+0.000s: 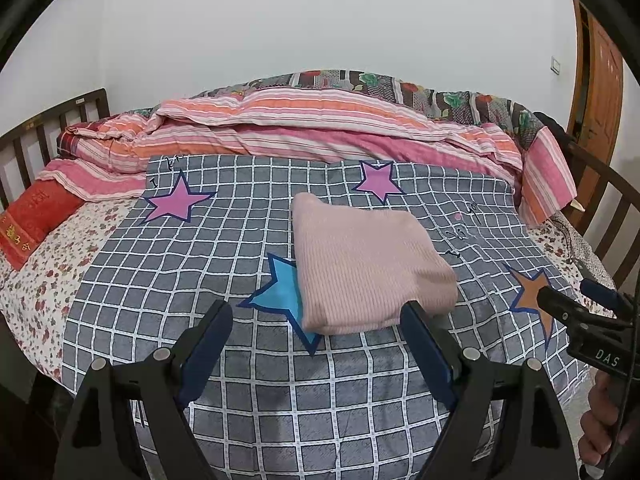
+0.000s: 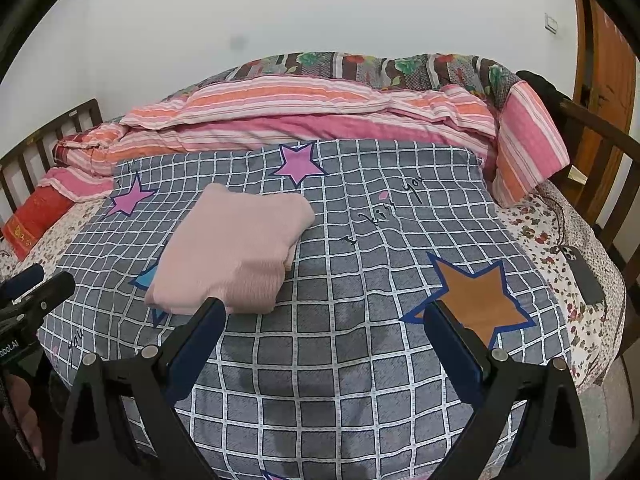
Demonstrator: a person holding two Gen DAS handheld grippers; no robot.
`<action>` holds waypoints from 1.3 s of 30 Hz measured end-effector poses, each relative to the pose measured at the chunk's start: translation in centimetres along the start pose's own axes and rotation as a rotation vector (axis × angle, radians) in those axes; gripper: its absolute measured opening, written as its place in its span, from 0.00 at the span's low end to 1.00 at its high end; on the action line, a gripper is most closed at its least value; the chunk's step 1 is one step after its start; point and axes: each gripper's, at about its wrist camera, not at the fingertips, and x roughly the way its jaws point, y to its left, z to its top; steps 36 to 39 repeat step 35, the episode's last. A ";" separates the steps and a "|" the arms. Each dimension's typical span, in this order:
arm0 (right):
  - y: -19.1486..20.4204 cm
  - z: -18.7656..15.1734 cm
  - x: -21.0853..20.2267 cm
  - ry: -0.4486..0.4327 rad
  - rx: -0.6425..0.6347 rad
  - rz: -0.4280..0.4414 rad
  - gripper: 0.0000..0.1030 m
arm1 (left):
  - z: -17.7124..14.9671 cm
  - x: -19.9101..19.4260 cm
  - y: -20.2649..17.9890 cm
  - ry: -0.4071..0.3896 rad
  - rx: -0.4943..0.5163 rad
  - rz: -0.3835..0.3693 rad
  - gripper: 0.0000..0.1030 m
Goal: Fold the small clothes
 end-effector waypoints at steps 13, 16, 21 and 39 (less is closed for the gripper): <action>0.0 -0.1 0.0 0.003 0.001 -0.001 0.95 | 0.1 0.0 0.1 -0.001 0.001 0.000 0.83; 0.0 -0.1 0.0 0.001 0.003 0.001 0.95 | 0.1 0.0 0.1 0.002 -0.001 0.000 0.83; 0.1 -0.1 0.0 0.000 0.003 0.001 0.95 | 0.1 0.2 0.4 0.004 -0.005 0.001 0.83; -0.1 0.0 0.0 -0.009 0.004 -0.003 0.95 | 0.2 0.4 0.5 -0.002 -0.004 0.006 0.83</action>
